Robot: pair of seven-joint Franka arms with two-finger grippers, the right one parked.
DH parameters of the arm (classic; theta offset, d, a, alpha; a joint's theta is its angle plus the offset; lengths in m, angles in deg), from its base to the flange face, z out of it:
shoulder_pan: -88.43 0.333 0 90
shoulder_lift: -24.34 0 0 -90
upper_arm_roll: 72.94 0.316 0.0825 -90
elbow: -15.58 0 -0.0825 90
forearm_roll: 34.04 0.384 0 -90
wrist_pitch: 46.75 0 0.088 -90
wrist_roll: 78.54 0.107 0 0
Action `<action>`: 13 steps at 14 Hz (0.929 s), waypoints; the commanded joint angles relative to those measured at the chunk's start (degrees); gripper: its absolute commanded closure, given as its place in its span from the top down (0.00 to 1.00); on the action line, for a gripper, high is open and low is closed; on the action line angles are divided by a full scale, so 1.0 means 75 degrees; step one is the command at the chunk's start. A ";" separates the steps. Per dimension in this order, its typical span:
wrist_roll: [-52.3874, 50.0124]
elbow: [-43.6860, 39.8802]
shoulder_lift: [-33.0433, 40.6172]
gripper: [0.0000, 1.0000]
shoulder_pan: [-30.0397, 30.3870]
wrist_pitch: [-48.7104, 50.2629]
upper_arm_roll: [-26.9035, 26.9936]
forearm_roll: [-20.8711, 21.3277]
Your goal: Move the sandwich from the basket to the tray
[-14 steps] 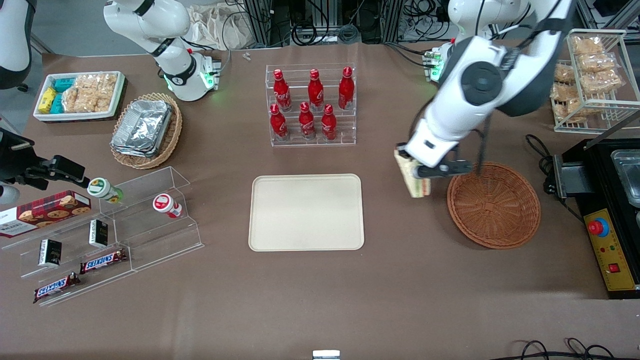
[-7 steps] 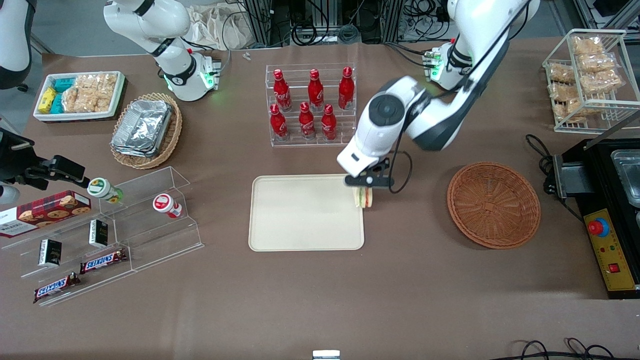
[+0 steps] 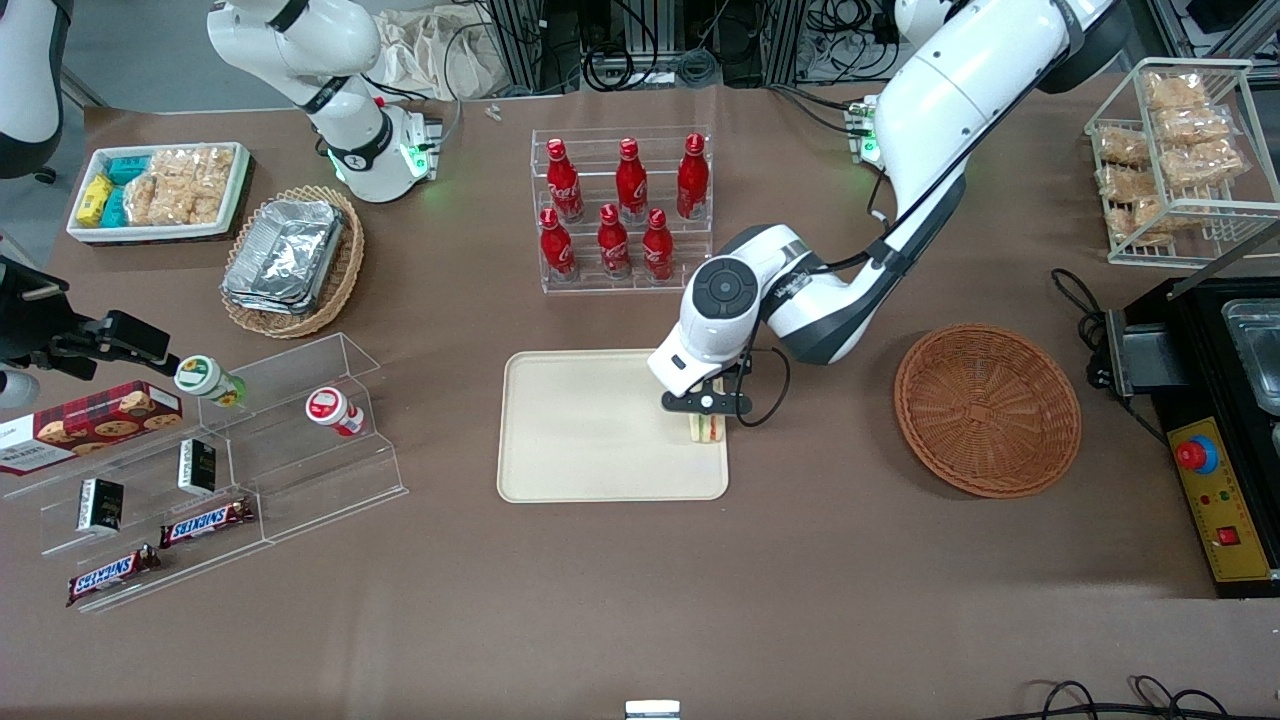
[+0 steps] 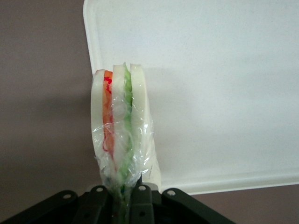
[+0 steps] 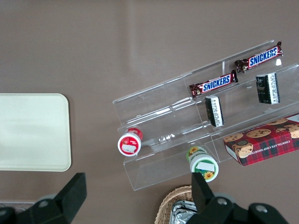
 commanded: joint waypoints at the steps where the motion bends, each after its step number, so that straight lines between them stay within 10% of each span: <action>1: -0.0265 -0.0206 -0.0163 0.65 -0.0141 -0.0266 0.0044 0.0346; 2: -0.0301 -0.0206 -0.0222 1.00 -0.0141 -0.0290 0.0044 0.0381; 8: -0.0336 -0.0183 0.0407 1.00 -0.0024 0.0001 0.0056 0.0370; 13: 0.0573 -0.1467 0.1874 1.00 -0.0035 0.3406 0.0676 -0.0708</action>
